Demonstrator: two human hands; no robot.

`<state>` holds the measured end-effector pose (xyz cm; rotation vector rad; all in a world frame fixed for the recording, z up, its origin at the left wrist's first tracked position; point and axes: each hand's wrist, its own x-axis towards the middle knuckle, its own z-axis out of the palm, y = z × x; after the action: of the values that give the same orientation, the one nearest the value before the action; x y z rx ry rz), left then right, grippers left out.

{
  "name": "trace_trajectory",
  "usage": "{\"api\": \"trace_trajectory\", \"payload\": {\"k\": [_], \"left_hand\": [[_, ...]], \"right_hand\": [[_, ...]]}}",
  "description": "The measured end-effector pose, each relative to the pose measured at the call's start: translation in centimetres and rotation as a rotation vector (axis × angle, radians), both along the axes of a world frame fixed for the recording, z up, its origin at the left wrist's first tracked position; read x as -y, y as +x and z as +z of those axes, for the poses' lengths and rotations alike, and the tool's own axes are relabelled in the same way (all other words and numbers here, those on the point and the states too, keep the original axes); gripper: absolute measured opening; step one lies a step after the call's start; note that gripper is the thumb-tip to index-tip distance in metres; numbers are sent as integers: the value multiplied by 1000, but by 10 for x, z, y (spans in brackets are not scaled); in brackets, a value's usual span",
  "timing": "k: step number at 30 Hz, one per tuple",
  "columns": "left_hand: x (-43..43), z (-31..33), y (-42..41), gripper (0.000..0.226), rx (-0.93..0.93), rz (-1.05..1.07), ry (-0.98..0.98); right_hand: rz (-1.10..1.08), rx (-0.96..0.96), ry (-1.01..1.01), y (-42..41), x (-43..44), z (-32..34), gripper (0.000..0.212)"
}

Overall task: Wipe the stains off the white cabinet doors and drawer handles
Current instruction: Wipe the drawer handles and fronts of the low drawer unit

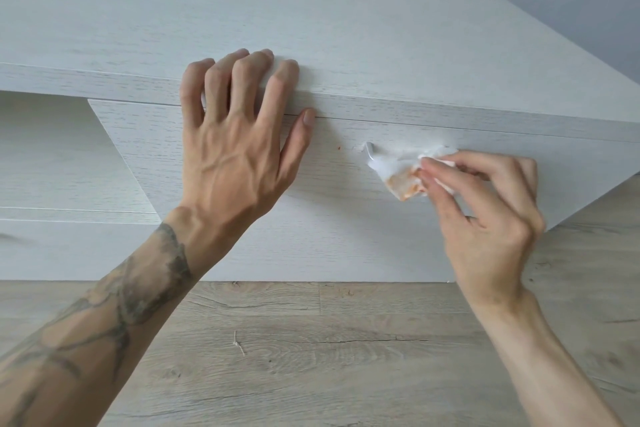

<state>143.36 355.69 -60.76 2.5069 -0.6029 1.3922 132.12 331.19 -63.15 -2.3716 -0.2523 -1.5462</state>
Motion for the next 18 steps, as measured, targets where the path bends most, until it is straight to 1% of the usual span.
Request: {"api": "trace_trajectory", "payload": {"k": [3, 6, 8, 15, 16, 18], "left_hand": [[0, 1, -1, 49, -7, -3, 1], [0, 1, -3, 49, -18, -6, -2], [0, 1, -4, 49, -28, -8, -3], [-1, 3, -6, 48, -45, -25, -10], [-1, 3, -7, 48, -46, -24, -8], [-1, 4, -7, 48, -49, -26, -7]], "right_hand": [[-61, -13, 96, -10, 17, -2, 13], [-35, 1, 334, -15, 13, 1, 10], [9, 2, 425, -13, 5, 4, 10], [-18, -101, 345, -16, -8, 5, 27], [-31, -96, 332, -15, -8, 5, 28], [-57, -74, 316, -10, -7, 5, 24]]}}
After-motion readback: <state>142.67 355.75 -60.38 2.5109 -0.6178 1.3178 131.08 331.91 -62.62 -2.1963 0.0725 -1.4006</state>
